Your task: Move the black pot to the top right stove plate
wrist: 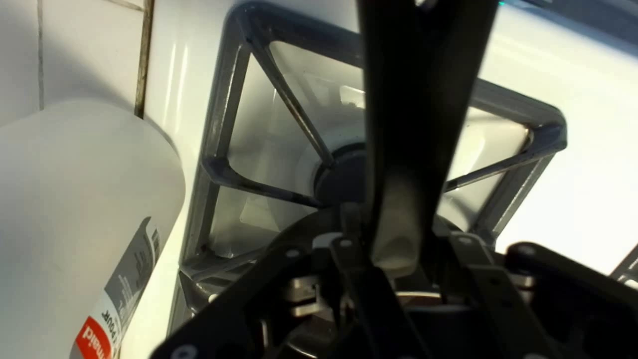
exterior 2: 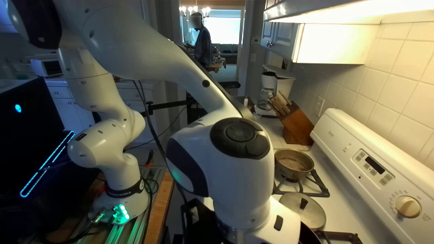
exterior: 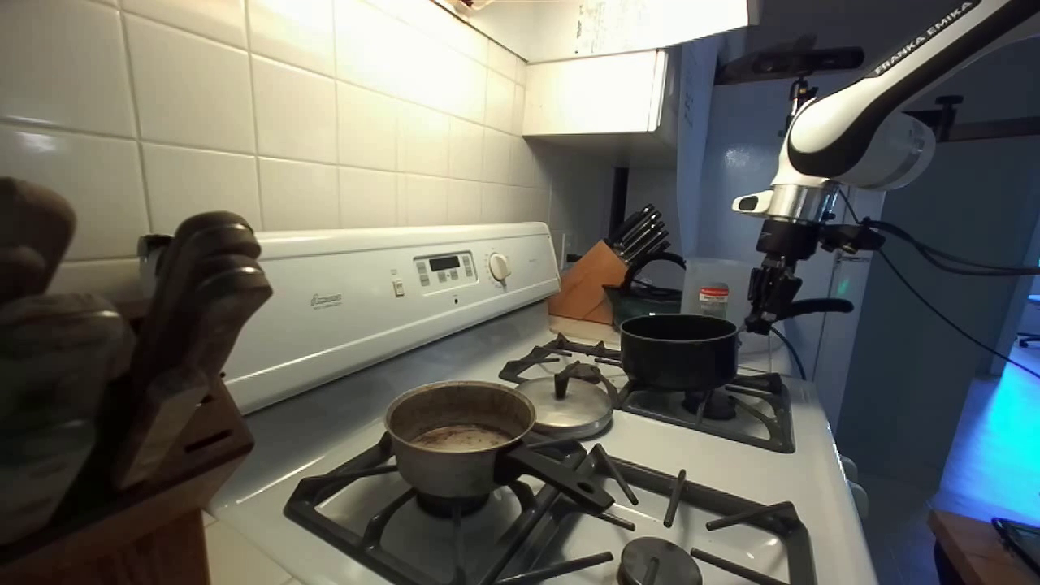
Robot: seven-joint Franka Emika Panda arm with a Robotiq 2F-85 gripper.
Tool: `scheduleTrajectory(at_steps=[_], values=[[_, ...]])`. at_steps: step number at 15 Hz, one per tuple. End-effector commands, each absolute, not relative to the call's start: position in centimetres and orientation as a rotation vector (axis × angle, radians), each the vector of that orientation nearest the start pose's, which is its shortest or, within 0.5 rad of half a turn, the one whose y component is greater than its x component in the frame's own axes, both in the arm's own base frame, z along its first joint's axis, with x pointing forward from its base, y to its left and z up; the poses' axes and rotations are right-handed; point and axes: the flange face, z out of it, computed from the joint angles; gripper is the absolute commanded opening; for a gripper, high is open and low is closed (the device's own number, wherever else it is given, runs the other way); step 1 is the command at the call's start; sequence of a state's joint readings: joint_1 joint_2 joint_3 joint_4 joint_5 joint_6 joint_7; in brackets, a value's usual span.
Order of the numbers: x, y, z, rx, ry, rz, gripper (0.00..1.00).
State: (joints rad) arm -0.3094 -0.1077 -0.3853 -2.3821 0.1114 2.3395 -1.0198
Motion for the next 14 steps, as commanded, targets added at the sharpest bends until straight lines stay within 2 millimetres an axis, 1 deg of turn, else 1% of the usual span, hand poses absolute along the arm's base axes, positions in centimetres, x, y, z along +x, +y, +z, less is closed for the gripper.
scheduleTrajectory(at_steps=[1,6,10,11,12,14], values=[[37.6,-31.8,35.4,-3.101,-0.372,-0.204,0.08],[37.4,-31.9,34.0,-3.119,-0.373,-0.187,0.08],[37.4,-31.9,34.1,-3.122,-0.377,-0.177,0.08],[37.4,-31.4,34.5,-3.088,-0.376,-0.176,0.08],[37.4,-31.4,34.5,-3.087,-0.377,-0.176,0.31],[37.4,-31.4,34.5,-3.087,-0.377,-0.176,0.31]])
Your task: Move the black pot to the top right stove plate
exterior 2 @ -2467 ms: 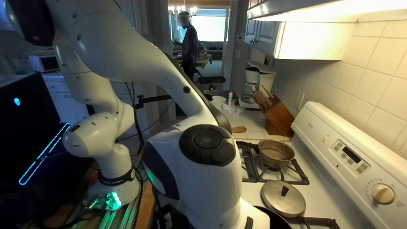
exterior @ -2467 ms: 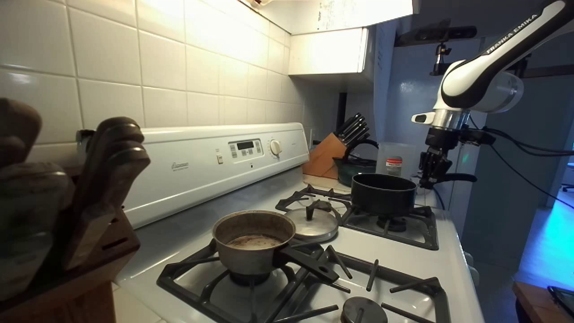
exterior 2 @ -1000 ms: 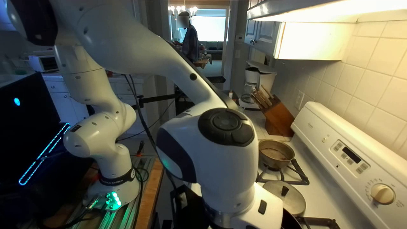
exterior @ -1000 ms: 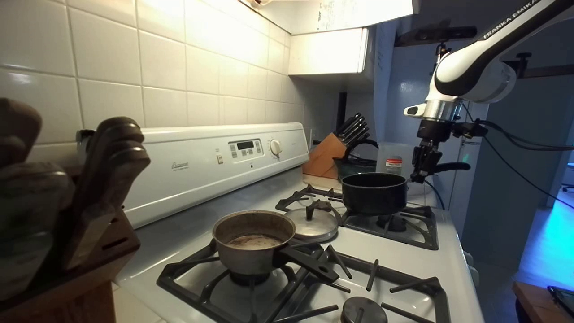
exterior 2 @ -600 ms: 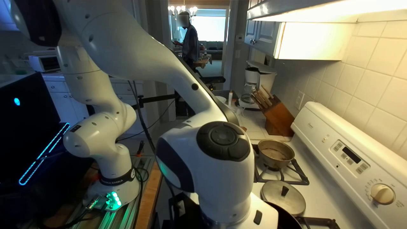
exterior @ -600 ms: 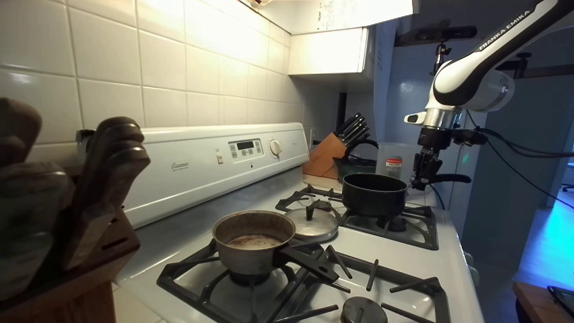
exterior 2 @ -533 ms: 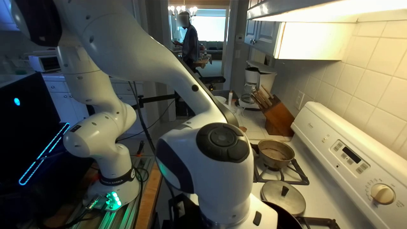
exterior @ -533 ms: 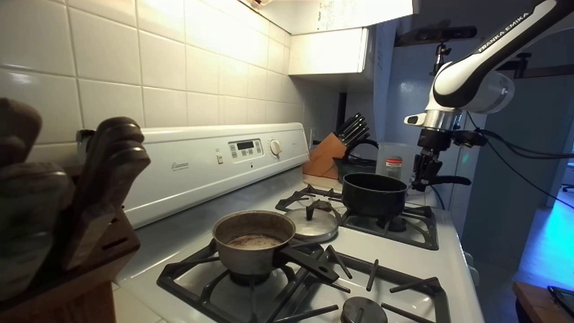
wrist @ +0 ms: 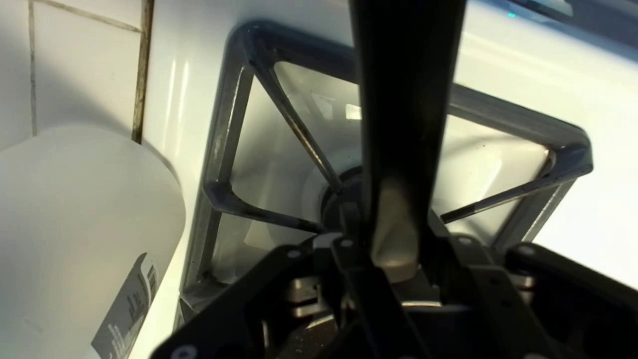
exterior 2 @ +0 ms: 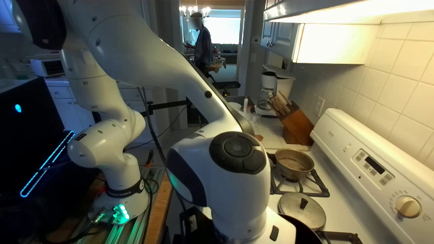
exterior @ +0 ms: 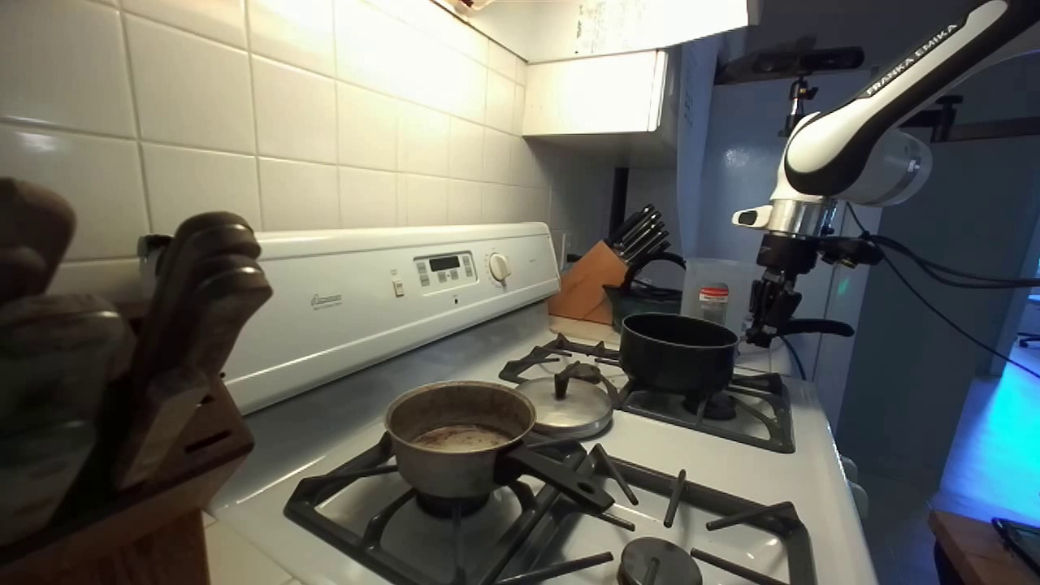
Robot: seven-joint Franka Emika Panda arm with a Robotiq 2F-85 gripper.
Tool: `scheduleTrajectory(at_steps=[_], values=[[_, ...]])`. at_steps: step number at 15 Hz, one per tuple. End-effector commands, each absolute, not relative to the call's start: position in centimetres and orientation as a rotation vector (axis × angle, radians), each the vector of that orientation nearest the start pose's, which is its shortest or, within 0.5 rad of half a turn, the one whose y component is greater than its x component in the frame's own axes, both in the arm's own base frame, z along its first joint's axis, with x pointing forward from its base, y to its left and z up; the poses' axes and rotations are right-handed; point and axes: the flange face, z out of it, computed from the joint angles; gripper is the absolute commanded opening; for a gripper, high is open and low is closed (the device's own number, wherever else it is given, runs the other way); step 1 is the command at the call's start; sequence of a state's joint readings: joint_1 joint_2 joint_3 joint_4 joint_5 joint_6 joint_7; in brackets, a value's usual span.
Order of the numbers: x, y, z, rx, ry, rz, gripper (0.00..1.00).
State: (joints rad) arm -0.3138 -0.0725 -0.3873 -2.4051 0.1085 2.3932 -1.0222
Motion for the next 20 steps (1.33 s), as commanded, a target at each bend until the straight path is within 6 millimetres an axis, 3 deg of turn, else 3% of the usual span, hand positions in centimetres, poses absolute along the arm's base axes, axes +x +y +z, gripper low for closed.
scheduleTrajectory(at_steps=[1,3,4,13,20], values=[[37.4,-31.4,34.5,-3.087,-0.377,-0.176,0.31],[37.4,-31.4,34.5,-3.087,-0.377,-0.176,0.31],[37.4,-31.4,34.5,-3.087,-0.377,-0.176,0.08],[41.5,-28.0,33.6,-3.024,-0.149,-0.274,0.08],[45.4,-26.1,33.9,-2.993,0.030,-0.439,0.08]])
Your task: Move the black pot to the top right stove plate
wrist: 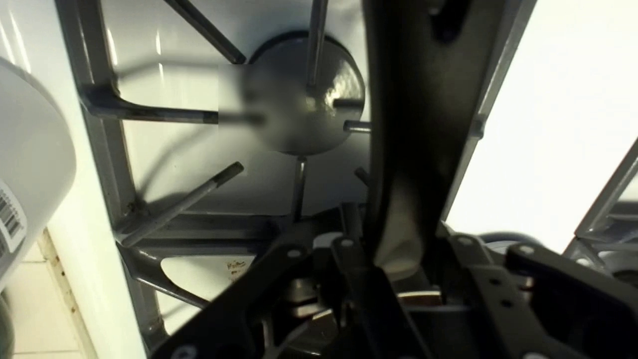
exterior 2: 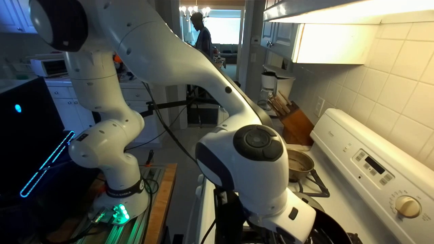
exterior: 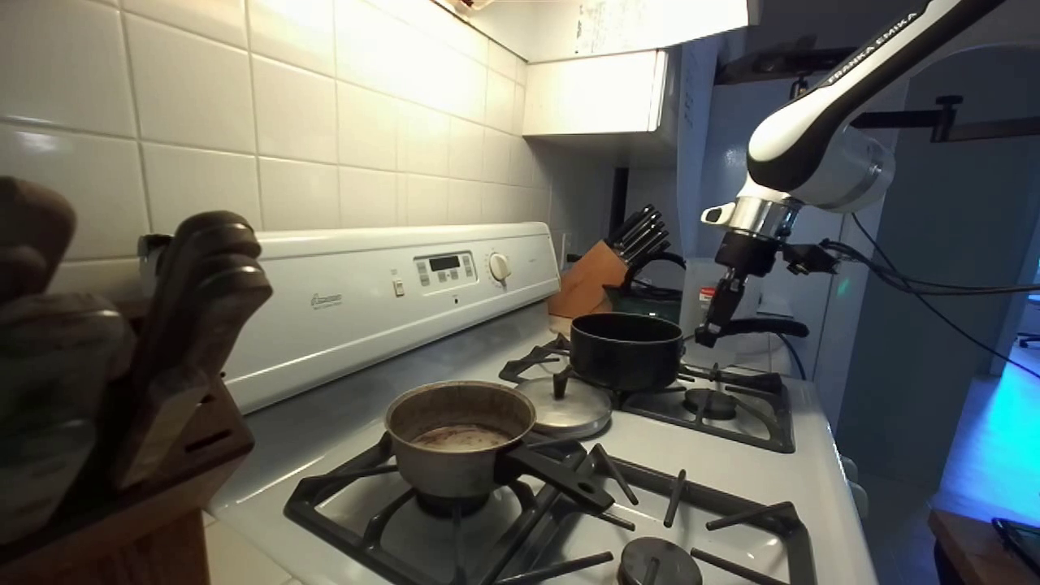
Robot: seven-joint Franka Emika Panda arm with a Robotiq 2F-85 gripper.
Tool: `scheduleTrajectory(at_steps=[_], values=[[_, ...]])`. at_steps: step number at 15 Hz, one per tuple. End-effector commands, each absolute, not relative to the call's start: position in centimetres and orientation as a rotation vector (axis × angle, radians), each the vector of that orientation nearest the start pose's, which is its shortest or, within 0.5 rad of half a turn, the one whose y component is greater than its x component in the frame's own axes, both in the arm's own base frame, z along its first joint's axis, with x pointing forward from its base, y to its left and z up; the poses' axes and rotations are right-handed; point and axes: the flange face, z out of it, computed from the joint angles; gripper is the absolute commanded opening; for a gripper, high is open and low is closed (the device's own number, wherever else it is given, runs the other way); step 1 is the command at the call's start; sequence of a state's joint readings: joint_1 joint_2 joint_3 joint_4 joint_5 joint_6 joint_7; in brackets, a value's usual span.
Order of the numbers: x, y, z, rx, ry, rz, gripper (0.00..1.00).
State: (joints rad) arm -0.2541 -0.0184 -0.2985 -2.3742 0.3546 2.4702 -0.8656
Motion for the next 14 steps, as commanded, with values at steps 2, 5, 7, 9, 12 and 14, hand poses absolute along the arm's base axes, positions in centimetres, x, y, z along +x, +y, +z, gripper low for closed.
scheduleTrajectory(at_steps=[2,5,7,9,12,14], values=[[46.7,-25.9,33.8,-2.987,0.101,-0.487,0.08],[48.4,-25.8,33.5,-2.985,0.209,-0.560,0.08],[49.1,-25.9,33.3,-2.993,0.281,-0.588,0.08],[49.8,-26.2,33.2,-3.003,0.358,-0.616,0.08],[50.3,-26.9,33.1,-3.020,0.458,-0.651,0.08],[50.4,-27.3,32.9,-3.032,0.499,-0.654,0.08]])
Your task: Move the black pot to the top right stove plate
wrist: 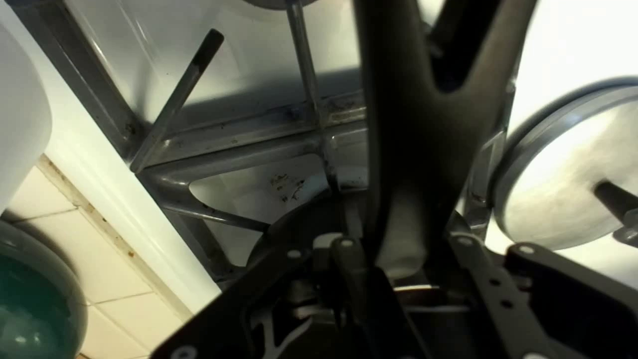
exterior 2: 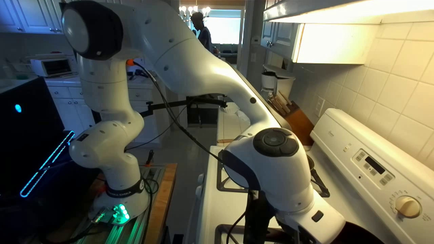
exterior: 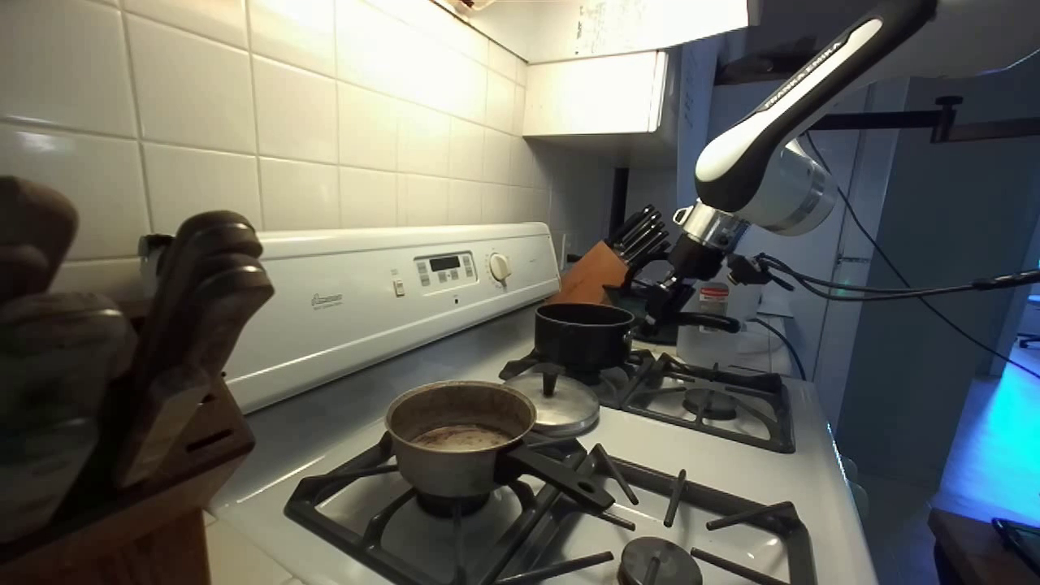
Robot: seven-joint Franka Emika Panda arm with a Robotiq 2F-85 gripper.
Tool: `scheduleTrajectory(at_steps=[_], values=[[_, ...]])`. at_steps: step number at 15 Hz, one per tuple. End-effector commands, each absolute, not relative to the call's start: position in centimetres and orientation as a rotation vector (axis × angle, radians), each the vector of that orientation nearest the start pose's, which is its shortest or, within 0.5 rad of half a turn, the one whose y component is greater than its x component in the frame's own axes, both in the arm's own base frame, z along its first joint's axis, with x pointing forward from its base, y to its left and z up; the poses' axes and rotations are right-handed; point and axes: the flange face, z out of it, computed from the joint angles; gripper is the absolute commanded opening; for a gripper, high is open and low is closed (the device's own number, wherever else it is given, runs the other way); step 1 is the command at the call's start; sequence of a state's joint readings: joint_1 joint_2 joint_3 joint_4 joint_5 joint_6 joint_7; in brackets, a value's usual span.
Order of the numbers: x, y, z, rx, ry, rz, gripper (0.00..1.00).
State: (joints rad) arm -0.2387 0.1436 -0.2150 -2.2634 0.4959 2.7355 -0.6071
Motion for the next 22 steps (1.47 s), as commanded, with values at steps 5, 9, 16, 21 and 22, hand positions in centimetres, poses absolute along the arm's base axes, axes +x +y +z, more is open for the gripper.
scheduleTrajectory(at_steps=[5,9,16,21,22], values=[[49.6,-27.7,33.3,-3.040,0.503,-0.672,0.08],[48.6,-28.1,33.8,-3.042,0.480,-0.667,0.08],[48.3,-27.4,33.6,-3.021,0.458,-0.652,0.08],[47.7,-26.2,33.2,-2.992,0.610,-0.652,0.08],[47.7,-26.0,33.1,-2.983,0.641,-0.654,0.08]])
